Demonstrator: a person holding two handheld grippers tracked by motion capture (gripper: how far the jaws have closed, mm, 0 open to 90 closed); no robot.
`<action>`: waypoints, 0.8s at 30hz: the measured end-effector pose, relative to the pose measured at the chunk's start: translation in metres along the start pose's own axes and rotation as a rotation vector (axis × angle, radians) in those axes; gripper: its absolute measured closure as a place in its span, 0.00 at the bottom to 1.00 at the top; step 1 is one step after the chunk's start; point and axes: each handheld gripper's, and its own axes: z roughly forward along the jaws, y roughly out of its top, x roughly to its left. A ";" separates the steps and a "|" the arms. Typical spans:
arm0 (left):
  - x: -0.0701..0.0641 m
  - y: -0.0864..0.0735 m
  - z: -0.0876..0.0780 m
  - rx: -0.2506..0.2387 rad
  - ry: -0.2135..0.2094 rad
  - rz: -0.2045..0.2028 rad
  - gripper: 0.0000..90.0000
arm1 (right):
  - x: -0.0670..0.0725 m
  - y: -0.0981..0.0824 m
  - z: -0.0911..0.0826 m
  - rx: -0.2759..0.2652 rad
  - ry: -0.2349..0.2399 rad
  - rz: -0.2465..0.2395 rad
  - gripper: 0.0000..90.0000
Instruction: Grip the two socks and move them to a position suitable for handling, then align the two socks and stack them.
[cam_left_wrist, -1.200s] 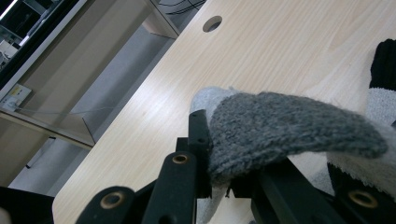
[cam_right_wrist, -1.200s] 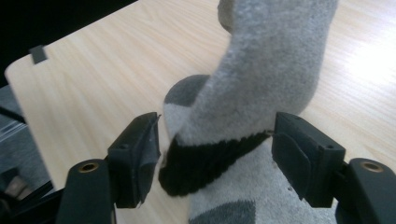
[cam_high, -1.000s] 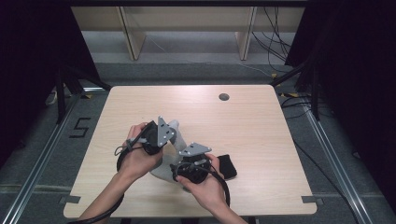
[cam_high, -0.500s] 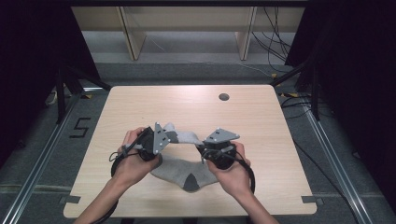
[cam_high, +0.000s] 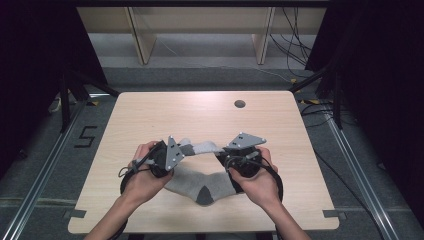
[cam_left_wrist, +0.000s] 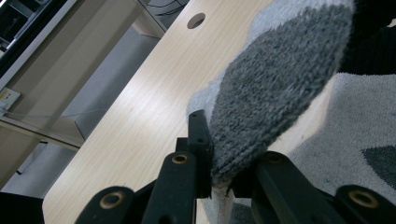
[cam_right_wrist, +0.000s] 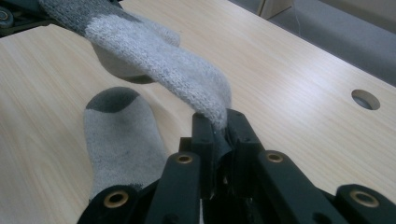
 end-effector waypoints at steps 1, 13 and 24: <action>0.000 0.000 -0.001 0.003 -0.001 0.002 0.91 | 0.001 0.000 0.000 0.001 0.002 0.000 0.93; -0.004 -0.006 -0.007 0.015 0.012 0.019 0.91 | 0.001 0.004 0.000 0.006 0.036 -0.051 0.93; -0.028 -0.004 0.004 0.055 -0.061 0.085 0.91 | -0.006 -0.007 -0.004 0.035 0.008 -0.022 0.93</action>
